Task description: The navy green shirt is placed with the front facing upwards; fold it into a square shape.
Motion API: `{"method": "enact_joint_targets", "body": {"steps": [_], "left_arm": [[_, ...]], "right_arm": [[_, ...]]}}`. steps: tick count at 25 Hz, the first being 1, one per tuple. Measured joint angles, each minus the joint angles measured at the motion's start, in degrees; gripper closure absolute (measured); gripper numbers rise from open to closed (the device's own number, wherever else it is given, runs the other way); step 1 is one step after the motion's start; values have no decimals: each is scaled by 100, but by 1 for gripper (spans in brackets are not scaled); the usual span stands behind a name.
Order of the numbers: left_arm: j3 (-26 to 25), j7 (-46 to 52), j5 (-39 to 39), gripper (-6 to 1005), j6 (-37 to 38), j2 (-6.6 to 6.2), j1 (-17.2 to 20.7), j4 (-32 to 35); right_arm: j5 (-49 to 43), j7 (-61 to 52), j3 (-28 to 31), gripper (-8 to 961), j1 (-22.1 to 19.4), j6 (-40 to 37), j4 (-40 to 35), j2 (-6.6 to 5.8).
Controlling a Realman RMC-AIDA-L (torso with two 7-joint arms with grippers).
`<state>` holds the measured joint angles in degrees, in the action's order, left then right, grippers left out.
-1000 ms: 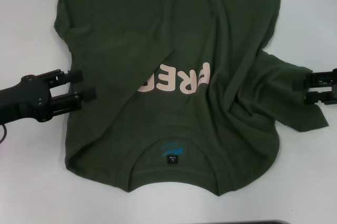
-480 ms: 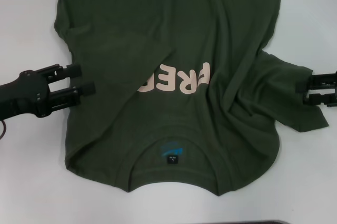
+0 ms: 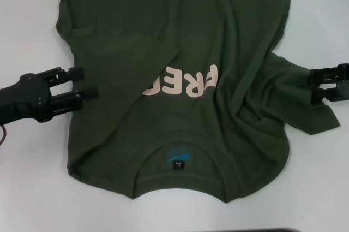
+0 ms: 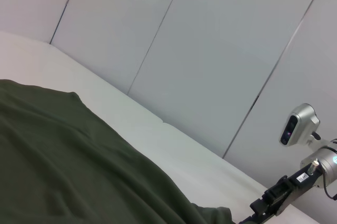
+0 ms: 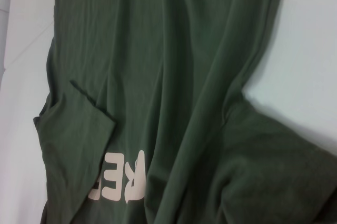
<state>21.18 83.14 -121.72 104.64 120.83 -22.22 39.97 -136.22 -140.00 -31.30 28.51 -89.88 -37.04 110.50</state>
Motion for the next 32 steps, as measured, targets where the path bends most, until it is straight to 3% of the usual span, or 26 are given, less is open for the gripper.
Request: {"method": "enact_joint_targets", "body": {"steps": [8, 18, 32], "left_arm": [[0, 0, 7, 279, -11, 0, 15, -7], [0, 0, 9, 278, -15, 8, -16, -7], [0, -6, 8, 278, -14, 21, 8, -7]], "right_arm": [[-1, 0, -44, 189, 28, -21, 12, -24], [-9, 66, -70, 190, -12, 7, -33, -142], [-9, 78, -331, 190, 3, 141, -35, -76]]}}
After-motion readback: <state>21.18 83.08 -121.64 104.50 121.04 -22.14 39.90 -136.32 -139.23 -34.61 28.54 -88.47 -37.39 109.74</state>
